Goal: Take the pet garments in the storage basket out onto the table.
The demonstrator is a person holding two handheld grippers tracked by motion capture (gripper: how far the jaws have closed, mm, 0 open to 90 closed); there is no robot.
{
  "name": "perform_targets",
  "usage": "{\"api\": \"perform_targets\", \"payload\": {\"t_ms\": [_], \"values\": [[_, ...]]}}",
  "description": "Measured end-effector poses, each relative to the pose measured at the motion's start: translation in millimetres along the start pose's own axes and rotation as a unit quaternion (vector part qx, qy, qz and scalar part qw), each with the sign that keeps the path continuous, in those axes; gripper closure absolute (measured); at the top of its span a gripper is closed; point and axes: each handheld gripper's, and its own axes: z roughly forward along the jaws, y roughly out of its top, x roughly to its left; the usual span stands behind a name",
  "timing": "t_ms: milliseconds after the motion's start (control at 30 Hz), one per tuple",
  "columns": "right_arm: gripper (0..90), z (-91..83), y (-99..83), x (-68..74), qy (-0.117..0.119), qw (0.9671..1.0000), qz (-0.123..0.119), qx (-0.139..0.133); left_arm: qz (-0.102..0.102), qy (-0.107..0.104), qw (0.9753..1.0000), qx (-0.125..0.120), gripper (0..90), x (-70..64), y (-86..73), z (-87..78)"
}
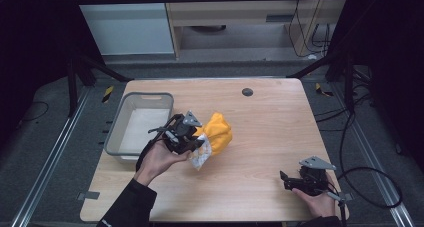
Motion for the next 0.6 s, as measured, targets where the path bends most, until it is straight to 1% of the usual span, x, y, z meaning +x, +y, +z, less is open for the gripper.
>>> {"api": "perform_targets", "payload": {"t_ms": [100, 167, 200, 233, 600], "values": [[8.6, -0.4, 0.1, -0.2, 0.001, 1.0000, 0.001, 0.000, 0.004, -0.004, 1.0000, 0.005, 82.5, -1.5, -0.4, 5.1], [8.6, -0.5, 0.1, -0.1, 0.001, 1.0000, 0.003, 0.000, 0.004, -0.003, 1.0000, 0.003, 82.5, -3.1, -0.7, 8.4], [8.6, -0.5, 0.1, -0.1, 0.001, 1.0000, 0.003, 0.000, 0.008, -0.003, 0.9999, 0.007, 82.5, -3.0, -0.7, 9.0], [8.6, -0.5, 0.1, -0.2, 0.001, 1.0000, 0.002, 0.000, 0.005, -0.002, 1.0000, 0.005, 82.5, -3.7, -0.8, 10.7], [8.6, -0.5, 0.0, -0.2, 0.002, 1.0000, 0.002, 0.000, 0.013, -0.015, 0.9997, 0.013, 82.5, -10.2, -2.0, 28.1]]}}
